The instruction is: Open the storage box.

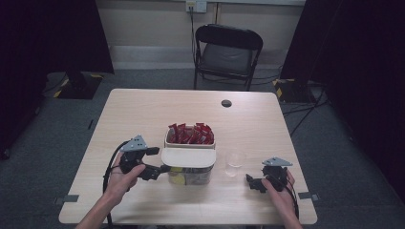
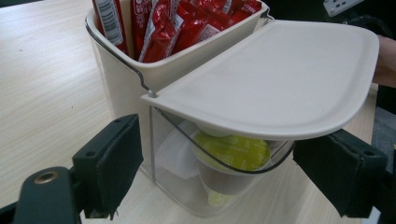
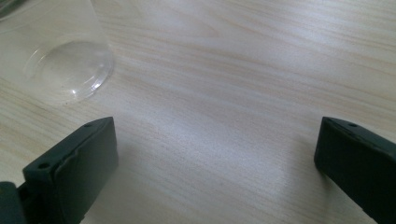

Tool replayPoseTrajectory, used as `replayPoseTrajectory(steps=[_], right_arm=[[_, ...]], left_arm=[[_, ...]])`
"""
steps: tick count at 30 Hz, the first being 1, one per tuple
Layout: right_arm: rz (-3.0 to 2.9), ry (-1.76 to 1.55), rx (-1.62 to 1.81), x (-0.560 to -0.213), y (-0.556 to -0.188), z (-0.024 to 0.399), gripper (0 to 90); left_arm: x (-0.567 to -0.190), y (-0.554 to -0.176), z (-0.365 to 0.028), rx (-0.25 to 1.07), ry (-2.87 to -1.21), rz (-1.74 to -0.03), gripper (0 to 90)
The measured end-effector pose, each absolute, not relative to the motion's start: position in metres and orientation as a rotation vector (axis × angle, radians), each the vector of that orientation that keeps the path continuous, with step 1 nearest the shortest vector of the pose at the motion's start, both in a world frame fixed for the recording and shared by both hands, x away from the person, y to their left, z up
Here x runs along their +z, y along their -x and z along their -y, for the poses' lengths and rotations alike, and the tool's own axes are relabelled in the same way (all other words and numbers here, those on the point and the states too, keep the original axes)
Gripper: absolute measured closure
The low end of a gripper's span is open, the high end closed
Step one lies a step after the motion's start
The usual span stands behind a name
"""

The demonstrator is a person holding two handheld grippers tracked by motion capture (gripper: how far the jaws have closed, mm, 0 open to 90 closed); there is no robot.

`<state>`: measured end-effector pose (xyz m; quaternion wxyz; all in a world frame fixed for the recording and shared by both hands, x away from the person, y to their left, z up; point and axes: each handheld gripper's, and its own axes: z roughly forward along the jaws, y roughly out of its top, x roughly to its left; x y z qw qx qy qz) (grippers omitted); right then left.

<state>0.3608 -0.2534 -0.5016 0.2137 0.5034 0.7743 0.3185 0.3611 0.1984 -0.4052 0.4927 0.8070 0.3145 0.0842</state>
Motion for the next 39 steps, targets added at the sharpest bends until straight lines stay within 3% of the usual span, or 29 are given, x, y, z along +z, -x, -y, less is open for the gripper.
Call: replayPoseTrajectory(steps=[39], right_arm=[[-2.148,-1.394,0.884,-0.502,-0.361,0.253,0.0]], left_arm=[[-0.384,-0.388,-0.194,0.214,-1.926,-0.793,15.5]])
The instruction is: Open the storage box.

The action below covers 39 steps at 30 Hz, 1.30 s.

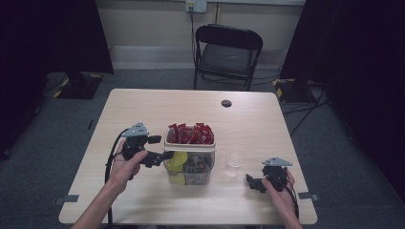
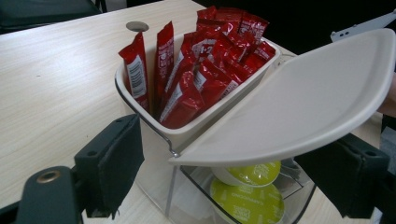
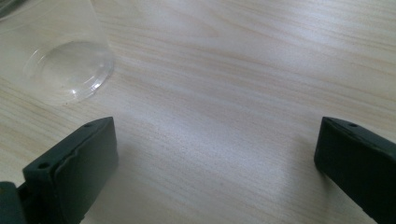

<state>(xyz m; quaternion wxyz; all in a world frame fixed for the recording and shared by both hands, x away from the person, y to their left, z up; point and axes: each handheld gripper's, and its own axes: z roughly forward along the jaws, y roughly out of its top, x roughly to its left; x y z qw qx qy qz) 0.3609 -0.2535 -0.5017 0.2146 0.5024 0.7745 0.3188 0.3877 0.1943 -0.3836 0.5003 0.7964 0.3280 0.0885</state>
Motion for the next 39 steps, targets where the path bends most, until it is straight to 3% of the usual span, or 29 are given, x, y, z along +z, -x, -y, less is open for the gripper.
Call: replayPoseTrajectory(steps=[32,39], right_arm=[[-2.148,-1.394,0.884,-0.502,-0.361,0.253,0.0],[-2.145,-1.396,0.882,-0.502,-0.361,0.253,0.0]], left_arm=[[-0.383,-0.418,-0.201,0.237,-1.867,-0.899,15.7],[-0.385,-0.419,-0.197,0.249,-1.893,-0.909,11.4]])
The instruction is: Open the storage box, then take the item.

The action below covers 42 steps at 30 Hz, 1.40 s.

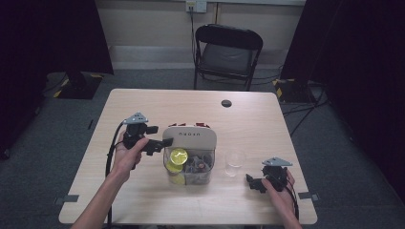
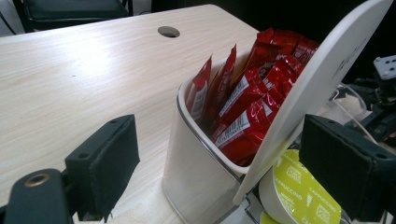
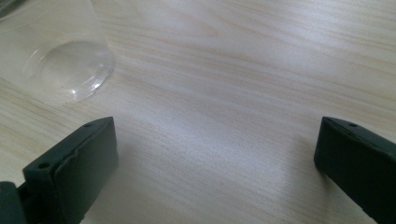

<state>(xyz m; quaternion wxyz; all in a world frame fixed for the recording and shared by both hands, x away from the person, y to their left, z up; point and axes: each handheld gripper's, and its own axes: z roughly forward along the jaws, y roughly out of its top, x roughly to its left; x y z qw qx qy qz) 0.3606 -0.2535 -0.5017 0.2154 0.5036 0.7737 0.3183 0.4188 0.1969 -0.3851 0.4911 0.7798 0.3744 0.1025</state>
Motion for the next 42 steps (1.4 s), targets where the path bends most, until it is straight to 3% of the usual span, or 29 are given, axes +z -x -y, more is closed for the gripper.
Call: replayPoseTrajectory(steps=[9,11,12,15,16,19,20,21,28,42], right_arm=[[-2.161,-1.396,0.883,-0.5,-0.361,0.255,0.7],[-2.159,-1.398,0.883,-0.498,-0.361,0.255,8.8],[-2.151,-1.401,0.895,-0.496,-0.36,0.255,18.7],[-2.168,-1.401,0.912,-0.494,-0.359,0.255,11.3],[-2.17,-1.401,0.905,-0.494,-0.358,0.254,16.3],[-2.196,-1.349,0.887,-0.492,-0.356,0.249,13.3],[-2.199,-1.342,0.893,-0.491,-0.355,0.247,16.8],[-2.201,-1.326,0.91,-0.487,-0.354,0.245,13.7],[-2.174,-1.298,1.004,-0.475,-0.345,0.249,15.1],[-2.193,-1.244,1.152,-0.451,-0.33,0.245,24.9]], left_arm=[[-0.386,-0.419,-0.198,0.219,-1.882,-0.906,13.8],[-0.387,-0.421,-0.199,0.206,-1.877,-0.905,12.4],[-0.387,-0.421,-0.199,0.204,-1.877,-0.906,11.5],[-0.387,-0.422,-0.199,0.203,-1.877,-0.904,11.2],[-0.387,-0.422,-0.199,0.204,-1.878,-0.904,11.2],[-0.387,-0.421,-0.199,0.21,-1.881,-0.907,11.3],[-0.387,-0.421,-0.199,0.211,-1.883,-0.908,11.3],[-0.387,-0.421,-0.199,0.209,-1.881,-0.909,11.3],[-0.386,-0.42,-0.198,0.218,-1.887,-0.915,11.5],[-0.387,-0.421,-0.197,0.21,-1.894,-0.918,10.8]])
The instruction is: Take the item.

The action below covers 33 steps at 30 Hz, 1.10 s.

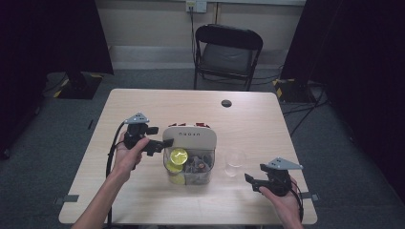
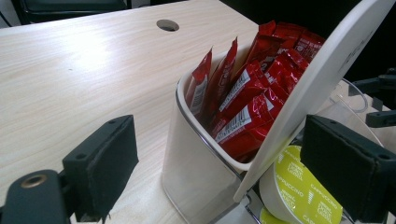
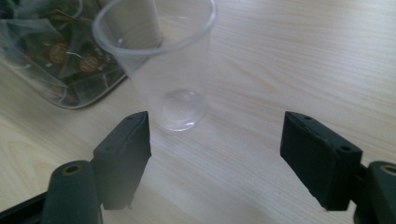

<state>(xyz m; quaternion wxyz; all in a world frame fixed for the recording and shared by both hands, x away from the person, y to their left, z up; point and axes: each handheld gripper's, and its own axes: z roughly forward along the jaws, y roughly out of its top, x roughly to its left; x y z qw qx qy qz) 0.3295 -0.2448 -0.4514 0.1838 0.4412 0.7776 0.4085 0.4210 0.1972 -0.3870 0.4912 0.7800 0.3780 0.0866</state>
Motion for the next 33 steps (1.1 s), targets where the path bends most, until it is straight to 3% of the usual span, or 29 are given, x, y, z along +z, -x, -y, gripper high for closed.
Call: replayPoseTrajectory(steps=[16,33], right_arm=[[-2.263,-1.036,1.387,-0.409,-0.313,0.212,36.8],[-2.353,-0.864,1.565,-0.385,-0.329,0.173,50.7]], left_arm=[[-0.388,-0.421,-0.198,0.206,-1.91,-0.92,11.2],[-0.389,-0.422,-0.195,0.2,-1.922,-0.919,11.3]])
